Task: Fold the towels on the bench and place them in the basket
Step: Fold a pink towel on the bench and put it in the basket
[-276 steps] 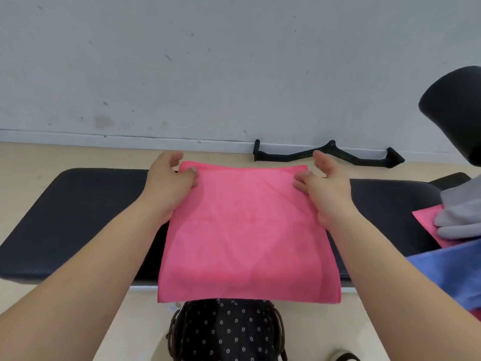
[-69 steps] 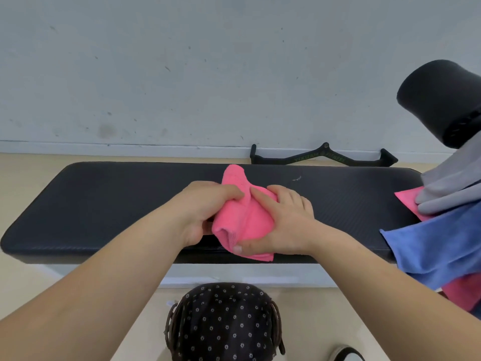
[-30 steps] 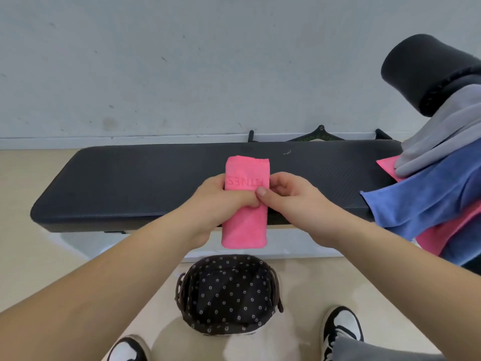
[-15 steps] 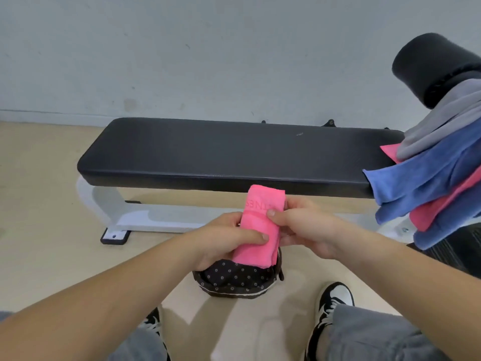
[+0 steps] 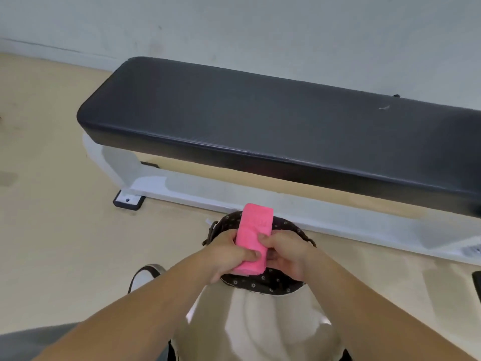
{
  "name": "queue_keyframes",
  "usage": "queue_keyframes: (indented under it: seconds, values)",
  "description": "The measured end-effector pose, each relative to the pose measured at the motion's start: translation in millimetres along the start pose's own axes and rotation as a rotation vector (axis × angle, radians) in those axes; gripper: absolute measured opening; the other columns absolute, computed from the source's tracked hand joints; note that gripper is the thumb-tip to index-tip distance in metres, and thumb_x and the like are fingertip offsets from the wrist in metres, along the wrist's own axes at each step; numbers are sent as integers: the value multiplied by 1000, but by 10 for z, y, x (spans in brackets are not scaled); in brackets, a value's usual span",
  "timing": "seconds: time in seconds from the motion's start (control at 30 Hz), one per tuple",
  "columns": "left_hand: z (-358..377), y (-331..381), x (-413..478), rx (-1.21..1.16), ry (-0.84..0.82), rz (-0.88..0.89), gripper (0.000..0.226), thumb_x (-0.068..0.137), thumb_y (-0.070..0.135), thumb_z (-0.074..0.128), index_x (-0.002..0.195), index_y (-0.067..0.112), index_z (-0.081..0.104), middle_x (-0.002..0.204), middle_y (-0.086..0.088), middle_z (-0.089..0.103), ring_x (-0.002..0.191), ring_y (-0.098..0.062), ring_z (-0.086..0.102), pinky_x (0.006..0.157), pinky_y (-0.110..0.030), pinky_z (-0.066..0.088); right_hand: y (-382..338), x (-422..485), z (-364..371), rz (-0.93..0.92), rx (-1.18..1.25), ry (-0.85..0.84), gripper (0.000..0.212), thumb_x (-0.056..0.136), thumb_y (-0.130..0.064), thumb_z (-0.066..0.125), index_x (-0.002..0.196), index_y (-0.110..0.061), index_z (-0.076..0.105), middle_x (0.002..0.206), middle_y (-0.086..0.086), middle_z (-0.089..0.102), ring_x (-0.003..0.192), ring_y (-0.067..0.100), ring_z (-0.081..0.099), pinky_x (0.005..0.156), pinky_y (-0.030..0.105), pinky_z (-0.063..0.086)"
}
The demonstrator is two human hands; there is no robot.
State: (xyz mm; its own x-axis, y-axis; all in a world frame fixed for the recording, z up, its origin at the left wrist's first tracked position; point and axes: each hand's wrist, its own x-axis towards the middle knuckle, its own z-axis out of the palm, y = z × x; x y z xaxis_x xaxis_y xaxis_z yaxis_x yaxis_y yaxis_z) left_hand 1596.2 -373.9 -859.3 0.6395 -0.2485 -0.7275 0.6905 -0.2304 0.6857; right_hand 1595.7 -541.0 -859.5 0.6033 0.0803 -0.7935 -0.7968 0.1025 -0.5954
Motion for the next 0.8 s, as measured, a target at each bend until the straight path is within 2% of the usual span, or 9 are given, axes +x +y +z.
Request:
queue_keyframes:
  seconds: [0.1,0.23,0.37,0.43,0.5,0.53,0.6,0.67,0.8]
  values:
    - [-125,-125,283,118,163,-7,35,78,9,79,110,16,64,103,-6,75,93,-23,75,82,-41,64,177,445,95,24,7,127,21,103,-9,58,121,-1,66,111,19,76,101,38,74,87,54,61]
    - [-303,-141,519,408,400,133,25,86,7,61,105,23,60,98,4,68,92,-15,63,79,-21,49,410,889,198,72,-42,197,6,102,-9,60,105,-10,65,105,13,72,96,30,72,84,47,62]
    - [-402,-151,660,600,477,246,23,92,8,51,102,20,67,97,3,72,91,-18,67,85,-31,54,514,1205,309,131,-64,186,7,101,-12,60,101,-15,66,107,15,74,102,33,72,91,50,61]
    - [-388,-173,715,691,464,281,18,91,11,51,96,19,66,90,2,72,84,-20,66,79,-35,55,546,1312,377,151,-57,181,7,100,-11,63,96,-12,69,107,21,75,103,37,72,93,56,58]
    - [-359,-224,793,845,418,315,12,93,17,52,96,20,63,91,3,68,85,-23,65,77,-38,55,582,1403,421,164,-51,179,9,98,-10,67,92,-11,73,103,22,76,90,35,72,91,63,56]
    - [-339,-255,835,948,370,327,9,94,19,52,97,20,61,96,3,64,90,-24,65,80,-39,55,591,1425,426,170,-50,178,9,98,-8,67,93,-9,75,97,21,77,82,33,70,84,62,59]
    - [-289,-313,895,1170,233,326,9,94,20,53,101,19,58,106,2,52,100,-25,63,85,-41,54,596,1445,409,172,-64,186,13,97,0,62,98,-3,75,82,18,74,68,30,68,60,49,63]
    - [-219,-383,931,1255,115,319,26,90,19,59,115,15,62,121,0,51,108,-26,60,87,-43,54,607,1466,350,161,-77,204,21,94,5,57,99,-4,75,79,17,73,63,29,65,52,38,58]
    - [-152,-496,970,1288,117,311,43,88,16,62,131,14,57,141,-1,43,118,-25,50,89,-43,55,665,1470,297,161,-66,190,20,90,-6,60,103,-8,74,97,19,78,80,30,71,80,51,62]
